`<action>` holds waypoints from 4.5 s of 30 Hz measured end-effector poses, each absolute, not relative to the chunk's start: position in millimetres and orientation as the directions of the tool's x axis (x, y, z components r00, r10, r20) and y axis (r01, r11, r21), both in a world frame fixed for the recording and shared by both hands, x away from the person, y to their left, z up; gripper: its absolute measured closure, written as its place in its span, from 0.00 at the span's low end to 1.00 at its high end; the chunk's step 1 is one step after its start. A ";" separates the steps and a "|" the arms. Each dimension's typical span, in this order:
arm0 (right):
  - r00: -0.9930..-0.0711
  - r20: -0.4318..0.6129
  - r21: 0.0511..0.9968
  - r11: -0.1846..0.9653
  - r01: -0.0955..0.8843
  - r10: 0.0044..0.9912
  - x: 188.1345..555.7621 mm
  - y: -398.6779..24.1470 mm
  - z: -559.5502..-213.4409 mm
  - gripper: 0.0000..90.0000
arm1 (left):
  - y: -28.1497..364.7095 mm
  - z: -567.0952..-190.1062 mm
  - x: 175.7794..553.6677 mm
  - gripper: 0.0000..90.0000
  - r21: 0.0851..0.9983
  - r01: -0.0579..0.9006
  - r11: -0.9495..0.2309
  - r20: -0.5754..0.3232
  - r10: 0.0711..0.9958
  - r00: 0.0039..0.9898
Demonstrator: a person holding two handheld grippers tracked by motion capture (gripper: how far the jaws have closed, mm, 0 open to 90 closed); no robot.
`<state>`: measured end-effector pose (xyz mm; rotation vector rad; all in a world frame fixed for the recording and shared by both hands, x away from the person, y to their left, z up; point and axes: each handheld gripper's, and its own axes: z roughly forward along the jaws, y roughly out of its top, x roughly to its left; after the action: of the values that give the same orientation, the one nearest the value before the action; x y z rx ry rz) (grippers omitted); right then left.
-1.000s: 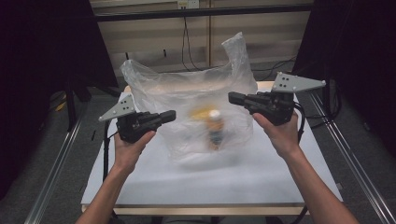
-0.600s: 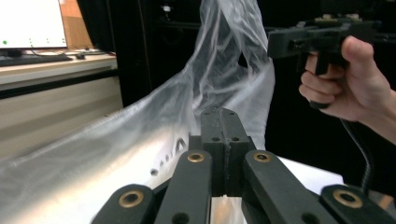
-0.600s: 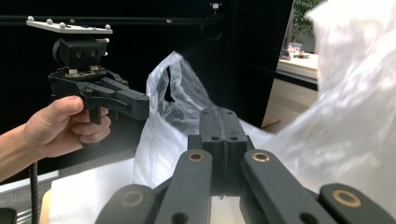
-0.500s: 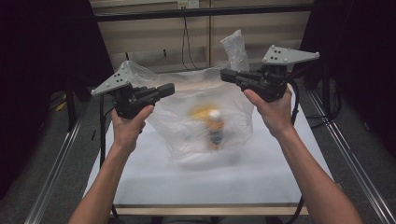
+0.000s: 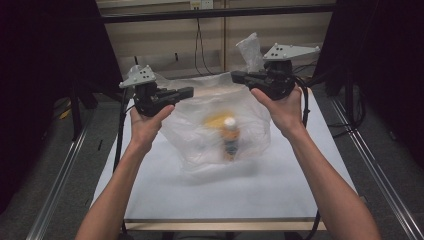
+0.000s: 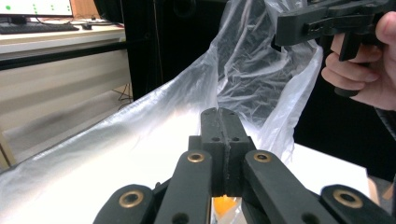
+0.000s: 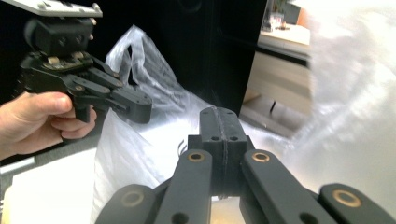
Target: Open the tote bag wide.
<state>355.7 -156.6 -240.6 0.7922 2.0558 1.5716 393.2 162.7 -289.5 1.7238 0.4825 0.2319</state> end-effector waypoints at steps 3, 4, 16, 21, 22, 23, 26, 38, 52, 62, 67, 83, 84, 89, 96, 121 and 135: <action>-0.730 0.008 0.955 0.210 0.207 0.683 357.9 -159.0 -250.3 1.00 | 158.7 -294.7 395.7 1.00 0.965 0.196 -0.175 -0.102 0.440 0.892; -0.727 0.018 0.954 0.207 0.218 0.686 357.9 -161.4 -256.0 1.00 | 157.4 -296.4 395.8 1.00 0.965 0.203 -0.169 -0.112 0.433 0.894; -0.713 0.085 0.935 0.192 0.299 0.696 361.3 -176.8 -301.9 1.00 | 141.9 -319.6 399.3 1.00 0.943 0.226 -0.246 -0.113 0.401 0.909; -0.706 0.106 0.927 0.187 0.325 0.700 361.7 -182.6 -314.7 1.00 | 138.9 -333.1 400.8 1.00 0.936 0.245 -0.252 -0.131 0.398 0.908; -0.709 0.113 0.925 0.186 0.331 0.696 361.1 -185.7 -320.8 1.00 | 138.5 -334.9 400.7 1.00 0.934 0.252 -0.255 -0.135 0.399 0.907; -0.709 0.113 0.925 0.186 0.331 0.696 361.1 -185.7 -320.8 1.00 | 137.8 -336.7 400.9 1.00 0.931 0.252 -0.264 -0.133 0.397 0.908; -0.704 0.124 0.919 0.187 0.347 0.699 360.9 -189.5 -332.2 1.00 | 134.1 -340.9 400.8 1.00 0.926 0.253 -0.280 -0.131 0.388 0.912; -0.710 0.168 0.912 0.166 0.375 0.684 356.8 -196.2 -358.7 1.00 | 125.9 -365.7 395.9 1.00 0.914 0.285 -0.290 -0.169 0.366 0.915; -0.718 0.202 0.882 0.195 0.429 0.667 353.5 -187.4 -398.7 1.00 | 111.8 -400.9 388.8 1.00 0.881 0.314 -0.354 -0.193 0.336 0.922; -0.707 0.221 0.871 0.190 0.454 0.672 351.4 -192.2 -413.3 1.00 | 110.8 -414.9 385.9 1.00 0.859 0.323 -0.398 -0.188 0.341 0.921; -0.697 0.225 0.865 0.189 0.465 0.681 350.9 -195.6 -419.4 1.00 | 114.6 -423.4 387.0 1.00 0.847 0.334 -0.413 -0.189 0.354 0.916; -0.688 0.272 0.841 0.182 0.510 0.673 351.2 -198.4 -454.3 1.00 | 111.9 -456.1 384.5 1.00 0.812 0.365 -0.456 -0.218 0.344 0.914; -0.688 0.272 0.841 0.182 0.510 0.673 351.2 -198.4 -454.3 1.00 | 111.9 -456.1 384.5 1.00 0.812 0.365 -0.456 -0.218 0.344 0.914; -0.681 0.278 0.828 0.190 0.527 0.678 350.6 -199.6 -460.5 1.00 | 110.7 -461.0 382.8 1.00 0.802 0.359 -0.477 -0.205 0.345 0.916; -0.682 0.267 0.808 0.227 0.543 0.681 349.1 -199.7 -468.6 1.00 | 112.5 -466.7 382.5 1.00 0.781 0.369 -0.504 -0.203 0.353 0.913; -0.731 0.230 0.872 0.197 0.448 0.642 299.9 -222.8 -430.0 1.00 | 131.0 -439.4 364.7 1.00 0.833 0.345 -0.433 -0.183 0.373 0.910; -0.713 0.165 0.928 0.137 0.346 0.681 289.7 -253.2 -376.2 1.00 | 130.1 -388.1 371.4 1.00 0.906 0.261 -0.333 -0.133 0.360 0.923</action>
<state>289.7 -253.2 -376.2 0.9978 2.1219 1.6015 371.4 130.1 -388.1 1.9330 0.4515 0.1080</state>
